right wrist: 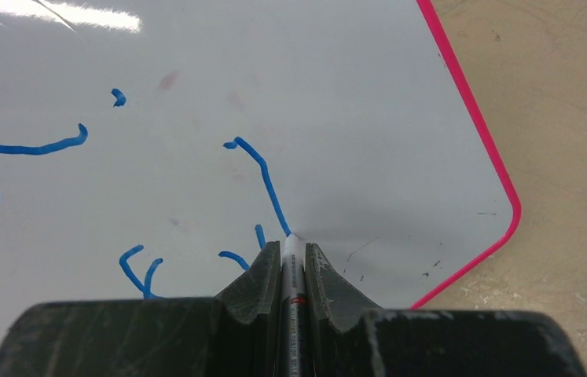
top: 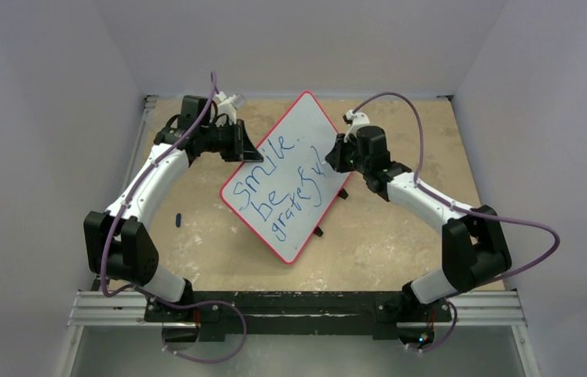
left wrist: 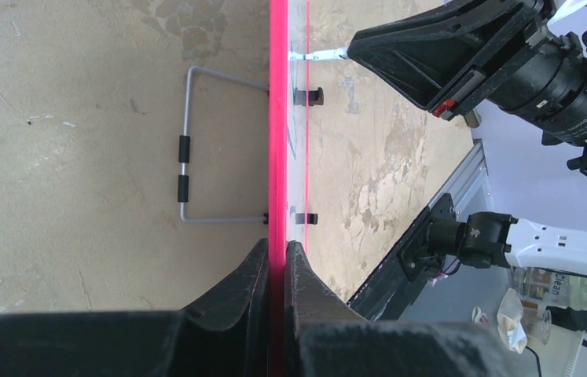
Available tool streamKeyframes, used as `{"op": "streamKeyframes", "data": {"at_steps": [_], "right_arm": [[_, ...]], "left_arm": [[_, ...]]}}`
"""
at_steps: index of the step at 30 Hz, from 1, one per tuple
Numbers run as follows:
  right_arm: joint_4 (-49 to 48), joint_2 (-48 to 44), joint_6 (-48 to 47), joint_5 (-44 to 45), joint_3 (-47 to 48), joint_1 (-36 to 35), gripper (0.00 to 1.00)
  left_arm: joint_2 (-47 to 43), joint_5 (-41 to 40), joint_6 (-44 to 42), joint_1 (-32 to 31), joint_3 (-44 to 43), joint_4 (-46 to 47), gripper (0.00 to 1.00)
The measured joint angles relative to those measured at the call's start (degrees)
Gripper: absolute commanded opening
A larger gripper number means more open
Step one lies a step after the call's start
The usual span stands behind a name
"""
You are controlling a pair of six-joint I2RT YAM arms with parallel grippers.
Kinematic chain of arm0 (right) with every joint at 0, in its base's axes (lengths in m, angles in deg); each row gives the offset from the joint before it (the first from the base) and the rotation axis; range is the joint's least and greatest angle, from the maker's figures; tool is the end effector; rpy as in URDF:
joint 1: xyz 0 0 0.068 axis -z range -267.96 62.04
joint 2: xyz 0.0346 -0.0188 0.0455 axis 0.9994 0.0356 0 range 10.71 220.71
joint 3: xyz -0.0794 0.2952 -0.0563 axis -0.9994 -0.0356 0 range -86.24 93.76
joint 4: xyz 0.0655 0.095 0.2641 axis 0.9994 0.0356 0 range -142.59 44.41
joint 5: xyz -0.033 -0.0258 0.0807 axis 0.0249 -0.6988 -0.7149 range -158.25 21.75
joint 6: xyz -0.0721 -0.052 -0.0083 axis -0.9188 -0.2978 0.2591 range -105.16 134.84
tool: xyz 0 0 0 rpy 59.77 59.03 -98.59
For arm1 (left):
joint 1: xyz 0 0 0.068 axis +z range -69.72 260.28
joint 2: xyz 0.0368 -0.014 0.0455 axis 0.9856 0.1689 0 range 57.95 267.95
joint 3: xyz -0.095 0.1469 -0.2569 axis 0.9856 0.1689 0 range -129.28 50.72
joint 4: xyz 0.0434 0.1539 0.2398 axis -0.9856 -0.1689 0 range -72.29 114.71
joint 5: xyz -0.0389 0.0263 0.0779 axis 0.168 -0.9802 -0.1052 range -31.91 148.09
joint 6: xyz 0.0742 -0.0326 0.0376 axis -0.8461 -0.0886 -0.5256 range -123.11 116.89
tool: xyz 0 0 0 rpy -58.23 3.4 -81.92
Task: Write a sentence on the whiteboard
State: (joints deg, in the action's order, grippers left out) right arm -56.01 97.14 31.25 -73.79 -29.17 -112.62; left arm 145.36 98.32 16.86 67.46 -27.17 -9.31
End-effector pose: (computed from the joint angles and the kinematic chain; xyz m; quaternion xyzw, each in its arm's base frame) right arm 0.3663 0.1767 0.2673 -0.0865 0.8427 0.2242 0.4818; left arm 0.3627 -0.1353 0.3374 0.0816 0.8697 -0.4077 0.2661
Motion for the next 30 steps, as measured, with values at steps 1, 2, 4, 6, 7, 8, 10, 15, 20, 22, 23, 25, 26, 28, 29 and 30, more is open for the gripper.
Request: {"op": "streamKeyframes", "data": {"at_steps": [1,2,4,6,7,8,10,15,20,22,23,25,26,28,29,30], "right_arm": [[-0.26,-0.26,-0.02,0.04,-0.52,0.0,0.0],[-0.59,-0.55,-0.02,0.07,-1.25,0.0,0.0],[-0.96,-0.98,-0.04,0.09,-2.25,0.0,0.0],[-1.07,-1.4,-0.02,0.15,-3.28,0.04,0.0],[-1.09,-1.53,-0.02,0.22,-3.61,0.07,0.0],[-1.27,-1.68,-0.02,0.31,-4.0,0.09,0.0],[-1.44,-1.92,-0.02,0.52,-4.61,0.11,0.0],[-1.4,-2.36,-0.02,1.6,-5.97,0.17,0.0],[-0.92,-2.36,-0.07,2.1,-6.03,0.37,0.0],[-0.66,-2.36,-0.2,2.36,-6.03,0.44,0.0],[-0.46,-2.36,-0.24,2.51,-6.03,0.48,0.0],[0.02,-2.34,-0.39,2.69,-6.01,0.66,0.0],[0.17,-2.32,-0.39,2.82,-6.01,0.72,0.0],[0.92,-2.08,-0.42,2.97,-5.55,0.74,0.0],[1.29,-1.97,-0.46,2.97,-5.27,0.74,0.0],[1.84,-1.75,-0.5,2.97,-4.7,0.74,0.0]], "left_arm": [[0.0,0.0,0.02,0.0,0.0,0.0,0.0],[0.0,0.0,0.0,0.0,0.0,0.0,0.0],[0.0,-0.02,0.02,0.0,0.0,-0.02,0.0],[0.0,-0.02,0.02,0.0,0.0,-0.02,0.0],[0.0,-0.02,0.0,0.0,0.0,-0.02,0.0],[0.0,0.0,0.02,0.0,0.0,-0.02,0.0],[0.0,0.0,0.0,0.0,0.0,-0.02,0.0],[0.0,0.0,0.0,0.0,0.0,0.02,0.0],[0.0,0.02,0.0,0.0,0.0,0.02,0.0],[0.0,0.04,-0.02,0.0,0.0,0.04,0.0],[0.0,0.07,-0.02,0.0,0.0,0.07,0.0],[-0.02,0.13,-0.07,0.0,0.0,0.09,0.0],[-0.02,0.17,-0.09,0.0,0.0,0.09,0.0],[-0.02,0.2,-0.09,0.0,0.0,0.09,0.0],[-0.02,0.22,-0.09,0.0,0.0,0.09,0.0],[-0.02,0.22,-0.15,0.0,0.0,0.11,0.0]]}}
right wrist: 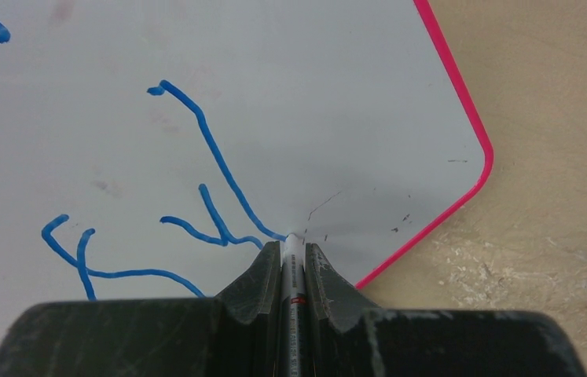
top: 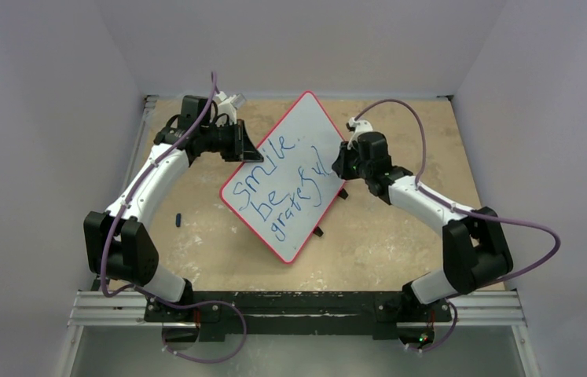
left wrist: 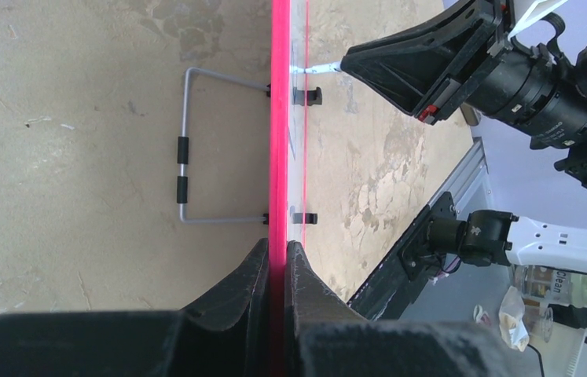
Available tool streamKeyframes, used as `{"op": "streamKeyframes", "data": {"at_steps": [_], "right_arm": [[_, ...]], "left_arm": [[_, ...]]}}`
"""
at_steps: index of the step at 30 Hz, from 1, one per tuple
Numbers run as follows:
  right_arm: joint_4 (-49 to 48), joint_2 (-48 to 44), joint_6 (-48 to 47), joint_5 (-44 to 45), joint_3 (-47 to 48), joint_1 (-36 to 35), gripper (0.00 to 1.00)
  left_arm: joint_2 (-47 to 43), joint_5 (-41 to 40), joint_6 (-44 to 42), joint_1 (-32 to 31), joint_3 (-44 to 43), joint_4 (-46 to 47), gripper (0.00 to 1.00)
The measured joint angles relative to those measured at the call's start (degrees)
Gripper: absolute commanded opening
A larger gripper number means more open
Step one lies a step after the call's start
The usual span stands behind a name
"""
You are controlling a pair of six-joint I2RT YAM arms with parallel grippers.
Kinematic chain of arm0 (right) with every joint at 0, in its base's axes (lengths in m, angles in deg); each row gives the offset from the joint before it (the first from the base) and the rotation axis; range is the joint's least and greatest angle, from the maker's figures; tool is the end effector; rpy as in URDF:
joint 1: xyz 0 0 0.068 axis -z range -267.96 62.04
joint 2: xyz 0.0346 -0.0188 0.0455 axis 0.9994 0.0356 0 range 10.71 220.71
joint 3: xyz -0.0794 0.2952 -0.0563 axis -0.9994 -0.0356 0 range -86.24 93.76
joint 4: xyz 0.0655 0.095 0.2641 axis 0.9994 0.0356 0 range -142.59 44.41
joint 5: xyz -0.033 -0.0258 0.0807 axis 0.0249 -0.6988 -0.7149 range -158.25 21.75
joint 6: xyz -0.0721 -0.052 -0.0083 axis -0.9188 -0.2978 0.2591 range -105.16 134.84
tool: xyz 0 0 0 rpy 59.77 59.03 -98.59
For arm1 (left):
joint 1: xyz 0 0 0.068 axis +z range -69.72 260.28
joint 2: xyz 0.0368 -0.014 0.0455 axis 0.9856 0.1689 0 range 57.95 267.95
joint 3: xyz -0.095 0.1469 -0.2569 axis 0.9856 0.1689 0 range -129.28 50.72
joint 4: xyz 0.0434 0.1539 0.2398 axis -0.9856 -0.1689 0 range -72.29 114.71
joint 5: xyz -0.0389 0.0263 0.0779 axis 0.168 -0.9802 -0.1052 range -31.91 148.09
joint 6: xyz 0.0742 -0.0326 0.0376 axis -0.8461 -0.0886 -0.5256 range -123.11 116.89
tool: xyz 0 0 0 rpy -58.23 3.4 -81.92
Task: Write a sentence on the whiteboard
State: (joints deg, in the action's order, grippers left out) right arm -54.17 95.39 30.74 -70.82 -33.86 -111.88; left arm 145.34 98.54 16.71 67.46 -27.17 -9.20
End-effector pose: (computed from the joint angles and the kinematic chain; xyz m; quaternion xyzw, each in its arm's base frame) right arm 0.3523 0.1602 0.2415 -0.0719 0.8660 0.1867 0.4583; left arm 0.3626 -0.1355 0.3378 0.0838 0.8686 -0.4089 0.2669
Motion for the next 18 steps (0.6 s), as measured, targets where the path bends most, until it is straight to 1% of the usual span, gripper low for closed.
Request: {"op": "streamKeyframes", "data": {"at_steps": [4,12,18], "right_arm": [[1.7,1.01,-0.37,-0.02,3.13,0.0,0.0],[4.72,1.88,-1.11,0.04,12.44,0.0,0.0],[6.56,0.24,-1.4,0.35,13.38,0.11,0.0]], "left_arm": [[0.0,0.04,-0.17,0.0,0.0,0.0,0.0],[-0.11,0.07,-0.72,-0.07,0.0,0.02,0.0],[-0.13,0.15,-0.9,-0.07,0.0,0.02,0.0]]}}
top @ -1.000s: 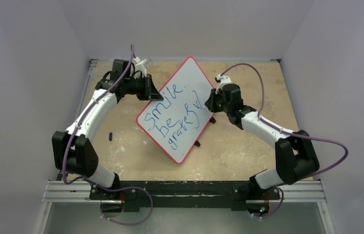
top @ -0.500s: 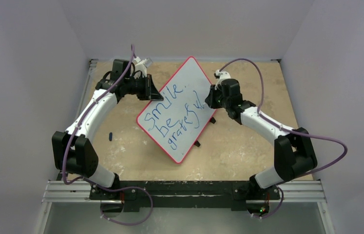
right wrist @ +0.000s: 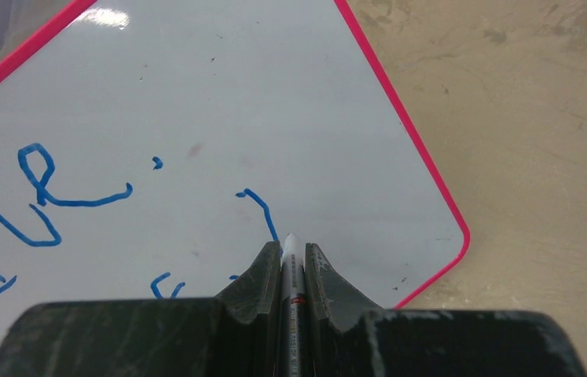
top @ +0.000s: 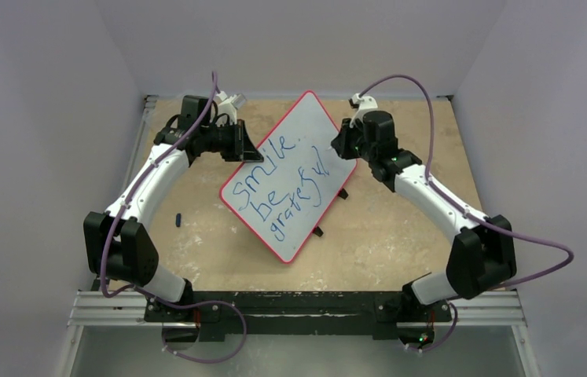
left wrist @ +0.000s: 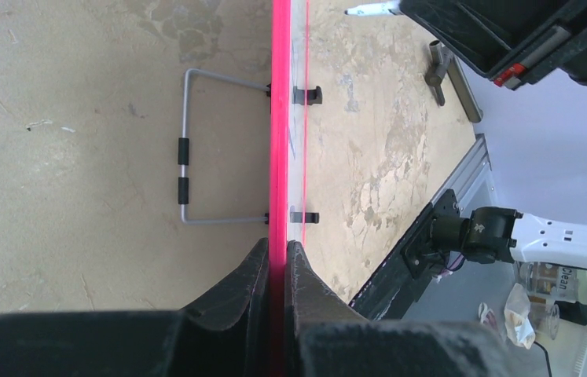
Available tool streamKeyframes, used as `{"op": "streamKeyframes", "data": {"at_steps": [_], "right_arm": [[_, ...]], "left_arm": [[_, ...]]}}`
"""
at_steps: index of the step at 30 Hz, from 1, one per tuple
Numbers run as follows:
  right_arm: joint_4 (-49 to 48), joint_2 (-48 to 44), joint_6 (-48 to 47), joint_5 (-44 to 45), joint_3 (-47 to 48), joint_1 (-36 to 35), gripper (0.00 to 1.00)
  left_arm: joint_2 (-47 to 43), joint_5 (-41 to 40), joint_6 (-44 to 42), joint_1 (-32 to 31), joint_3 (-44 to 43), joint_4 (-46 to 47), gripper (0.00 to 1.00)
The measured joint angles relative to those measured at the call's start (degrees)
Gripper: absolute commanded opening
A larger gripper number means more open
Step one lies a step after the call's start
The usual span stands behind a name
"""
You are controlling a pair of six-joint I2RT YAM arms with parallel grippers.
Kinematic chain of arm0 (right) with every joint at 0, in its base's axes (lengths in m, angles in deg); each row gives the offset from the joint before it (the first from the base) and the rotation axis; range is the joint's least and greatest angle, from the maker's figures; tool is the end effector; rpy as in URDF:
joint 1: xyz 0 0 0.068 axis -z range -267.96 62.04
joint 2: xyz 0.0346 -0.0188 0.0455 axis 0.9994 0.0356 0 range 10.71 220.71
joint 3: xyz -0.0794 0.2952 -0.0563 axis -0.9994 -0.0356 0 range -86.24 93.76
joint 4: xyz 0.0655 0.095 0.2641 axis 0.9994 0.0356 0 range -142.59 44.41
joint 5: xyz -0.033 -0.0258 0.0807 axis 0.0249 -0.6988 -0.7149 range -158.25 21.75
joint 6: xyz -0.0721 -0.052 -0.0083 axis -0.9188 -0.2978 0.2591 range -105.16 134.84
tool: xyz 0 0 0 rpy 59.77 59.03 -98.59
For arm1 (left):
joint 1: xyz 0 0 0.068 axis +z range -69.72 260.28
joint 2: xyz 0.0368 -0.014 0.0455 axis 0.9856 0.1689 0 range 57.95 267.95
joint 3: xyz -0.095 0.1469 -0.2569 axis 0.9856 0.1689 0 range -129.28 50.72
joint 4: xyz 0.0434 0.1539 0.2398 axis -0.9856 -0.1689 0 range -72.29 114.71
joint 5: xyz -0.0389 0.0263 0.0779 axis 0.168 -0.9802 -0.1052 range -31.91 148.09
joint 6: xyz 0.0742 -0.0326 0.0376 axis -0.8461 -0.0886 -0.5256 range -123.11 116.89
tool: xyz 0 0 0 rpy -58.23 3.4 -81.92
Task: Write a sentence on the whiteboard
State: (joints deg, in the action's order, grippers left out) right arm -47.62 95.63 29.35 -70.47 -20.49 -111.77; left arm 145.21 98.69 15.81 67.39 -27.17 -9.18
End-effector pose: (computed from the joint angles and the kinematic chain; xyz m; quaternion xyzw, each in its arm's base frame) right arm 0.3750 0.1689 0.3195 -0.0786 0.8355 0.1937 0.5081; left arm 0.3618 -0.1360 0.3388 0.0921 0.8670 -0.4082 0.2705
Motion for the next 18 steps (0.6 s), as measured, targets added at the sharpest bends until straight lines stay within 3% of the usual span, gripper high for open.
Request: {"op": "streamKeyframes", "data": {"at_steps": [18], "right_arm": [[0.72,-20.74,3.69,0.61,-15.41,0.22,0.0]], "left_arm": [[-0.07,-0.13,-0.37,0.0,0.0,-0.07,0.0]]}}
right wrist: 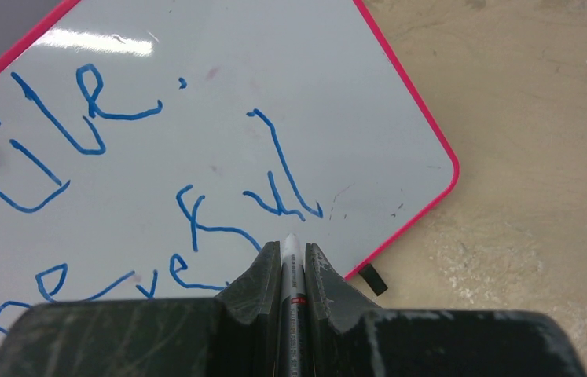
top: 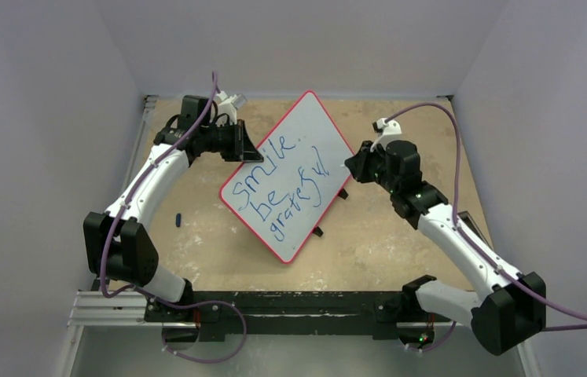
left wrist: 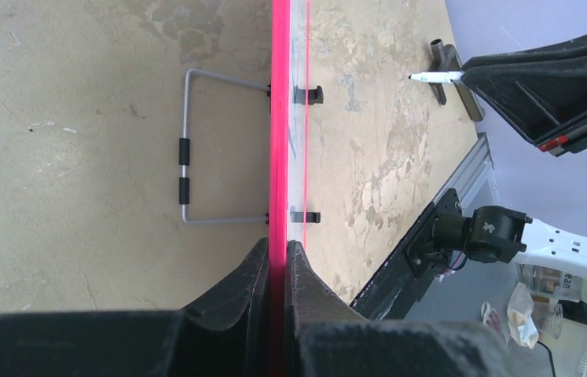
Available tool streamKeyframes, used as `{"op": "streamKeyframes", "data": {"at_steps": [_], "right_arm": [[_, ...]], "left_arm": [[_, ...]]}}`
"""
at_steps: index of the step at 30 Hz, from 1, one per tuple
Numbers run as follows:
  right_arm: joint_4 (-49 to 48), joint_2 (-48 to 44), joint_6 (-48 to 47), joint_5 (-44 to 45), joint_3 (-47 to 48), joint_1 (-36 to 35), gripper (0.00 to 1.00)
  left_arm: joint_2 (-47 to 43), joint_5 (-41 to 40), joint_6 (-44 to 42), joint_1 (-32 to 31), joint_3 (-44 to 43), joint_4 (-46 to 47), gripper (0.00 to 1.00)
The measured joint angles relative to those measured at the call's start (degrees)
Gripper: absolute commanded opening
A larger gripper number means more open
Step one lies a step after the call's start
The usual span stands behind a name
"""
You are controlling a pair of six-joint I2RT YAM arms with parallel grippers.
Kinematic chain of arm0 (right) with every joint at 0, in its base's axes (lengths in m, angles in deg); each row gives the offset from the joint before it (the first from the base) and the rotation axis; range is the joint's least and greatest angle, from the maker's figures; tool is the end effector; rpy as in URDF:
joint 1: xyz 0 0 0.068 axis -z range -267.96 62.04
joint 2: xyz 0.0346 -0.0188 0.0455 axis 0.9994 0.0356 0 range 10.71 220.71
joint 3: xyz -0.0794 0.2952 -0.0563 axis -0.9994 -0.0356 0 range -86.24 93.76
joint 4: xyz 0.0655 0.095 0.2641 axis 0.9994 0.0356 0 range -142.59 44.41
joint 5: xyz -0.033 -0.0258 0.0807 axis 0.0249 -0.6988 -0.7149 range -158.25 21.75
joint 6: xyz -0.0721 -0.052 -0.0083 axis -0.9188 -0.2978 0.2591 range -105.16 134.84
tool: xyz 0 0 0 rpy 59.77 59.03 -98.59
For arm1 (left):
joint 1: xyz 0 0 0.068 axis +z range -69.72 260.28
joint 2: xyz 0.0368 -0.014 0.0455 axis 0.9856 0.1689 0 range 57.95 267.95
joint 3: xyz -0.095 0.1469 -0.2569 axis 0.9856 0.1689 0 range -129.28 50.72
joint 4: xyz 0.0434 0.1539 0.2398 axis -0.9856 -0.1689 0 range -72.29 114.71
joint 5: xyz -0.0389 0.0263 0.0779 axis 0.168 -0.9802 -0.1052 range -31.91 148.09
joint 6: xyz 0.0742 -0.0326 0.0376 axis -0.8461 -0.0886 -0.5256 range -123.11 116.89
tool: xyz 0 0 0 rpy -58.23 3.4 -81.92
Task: Write a sentence on the whiteboard
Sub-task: Write a sentence on the whiteboard, then put down the whiteboard on the whiteboard stand.
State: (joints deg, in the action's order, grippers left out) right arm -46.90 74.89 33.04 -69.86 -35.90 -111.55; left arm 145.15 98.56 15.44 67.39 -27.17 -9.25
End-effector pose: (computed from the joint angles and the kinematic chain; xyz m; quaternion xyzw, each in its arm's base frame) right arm 0.2855 0.1272 0.3279 -0.0465 0.8154 0.2164 0.5349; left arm 0.3616 -0.1358 0.3389 0.0945 0.8671 -0.4064 0.2722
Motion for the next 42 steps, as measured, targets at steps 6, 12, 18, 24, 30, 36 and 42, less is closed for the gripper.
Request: {"op": "streamKeyframes", "data": {"at_steps": [6,12,18,24,30,36,42], "right_arm": [[0.28,-4.9,1.53,-0.07,-3.34,0.0,0.0],[0.46,-10.86,3.13,-0.85,-6.97,0.0,0.0],[1.42,-13.79,3.93,-0.87,-8.79,0.0,0.0],[2.6,-16.24,4.24,-0.87,-9.2,0.0,0.0],[3.93,-17.55,4.33,-0.87,-9.62,0.0,0.0],[4.26,-18.78,4.33,-0.87,-10.43,0.0,0.0],[4.42,-19.17,4.33,-0.85,-10.51,0.0,0.0]], "left_arm": [[0.0,-0.22,-0.37,0.0,0.0,-0.02,0.0],[0.0,-0.57,-1.09,0.0,0.02,-0.09,0.02],[0.0,-1.49,-1.68,-0.04,0.63,0.02,0.08],[0.0,-3.5,-3.41,-0.04,1.22,0.28,0.13],[-0.02,-6.43,-5.77,-0.04,2.19,0.74,0.22],[-0.02,-10.36,-8.74,-0.07,2.84,0.81,0.3],[-0.57,-13.27,-10.23,-0.26,3.78,1.64,0.39]]}}
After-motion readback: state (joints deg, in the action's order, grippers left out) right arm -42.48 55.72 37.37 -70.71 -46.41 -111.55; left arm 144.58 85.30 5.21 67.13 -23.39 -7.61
